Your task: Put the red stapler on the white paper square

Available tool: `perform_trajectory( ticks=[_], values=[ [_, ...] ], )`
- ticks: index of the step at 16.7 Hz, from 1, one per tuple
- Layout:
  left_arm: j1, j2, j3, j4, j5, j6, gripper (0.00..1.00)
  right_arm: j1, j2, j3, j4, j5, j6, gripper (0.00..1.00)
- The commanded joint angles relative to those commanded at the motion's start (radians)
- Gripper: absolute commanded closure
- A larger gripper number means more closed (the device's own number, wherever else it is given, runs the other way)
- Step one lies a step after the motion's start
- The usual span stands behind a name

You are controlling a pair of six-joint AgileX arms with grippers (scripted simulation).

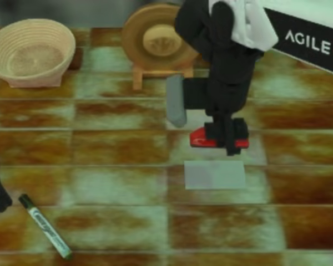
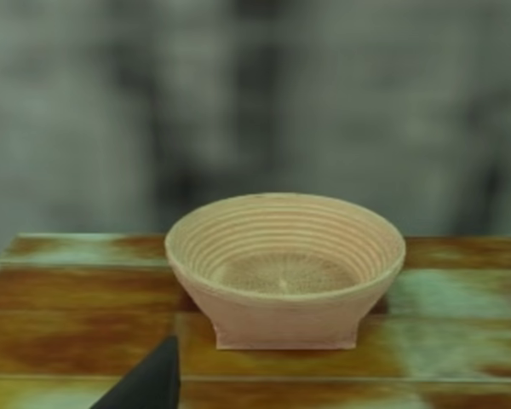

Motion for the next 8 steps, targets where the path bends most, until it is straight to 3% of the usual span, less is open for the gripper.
perform_trajectory(
  ticks=[8],
  values=[
    [0.000,0.000,0.000,0.000,0.000,0.000,0.00,0.008,0.060,-0.225,0.283,0.000,-0.003,1.00]
  ],
)
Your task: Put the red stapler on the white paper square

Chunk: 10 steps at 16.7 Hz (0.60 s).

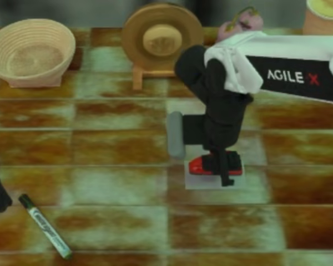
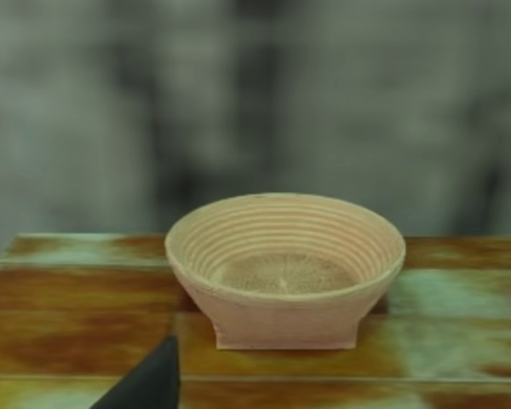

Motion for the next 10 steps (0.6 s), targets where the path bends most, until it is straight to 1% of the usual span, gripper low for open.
perform_trajectory(
  ticks=[3,10],
  values=[
    [0.000,0.000,0.000,0.000,0.000,0.000,0.00,0.000,0.000,0.000,0.000,0.000,0.000,1.00],
    [0.000,0.000,0.000,0.000,0.000,0.000,0.00,0.000,0.000,0.000,0.000,0.000,0.000,0.47]
  ],
)
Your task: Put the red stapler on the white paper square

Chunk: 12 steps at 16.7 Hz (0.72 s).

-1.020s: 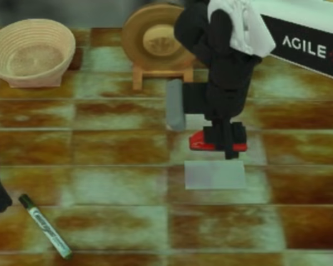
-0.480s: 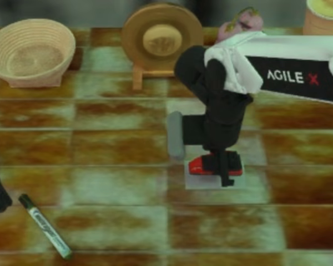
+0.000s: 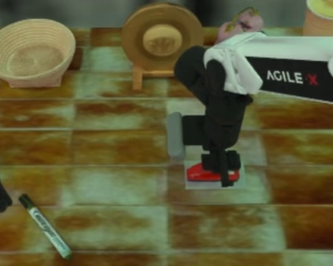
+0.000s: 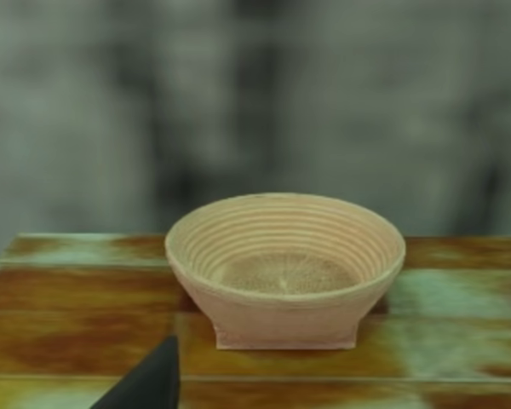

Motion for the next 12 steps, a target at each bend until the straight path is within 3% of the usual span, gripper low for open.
perform_trajectory(
  ticks=[6,12],
  values=[
    [0.000,0.000,0.000,0.000,0.000,0.000,0.00,0.000,0.000,0.000,0.000,0.000,0.000,0.02],
    [0.000,0.000,0.000,0.000,0.000,0.000,0.00,0.000,0.000,0.000,0.000,0.000,0.000,0.00]
  ],
)
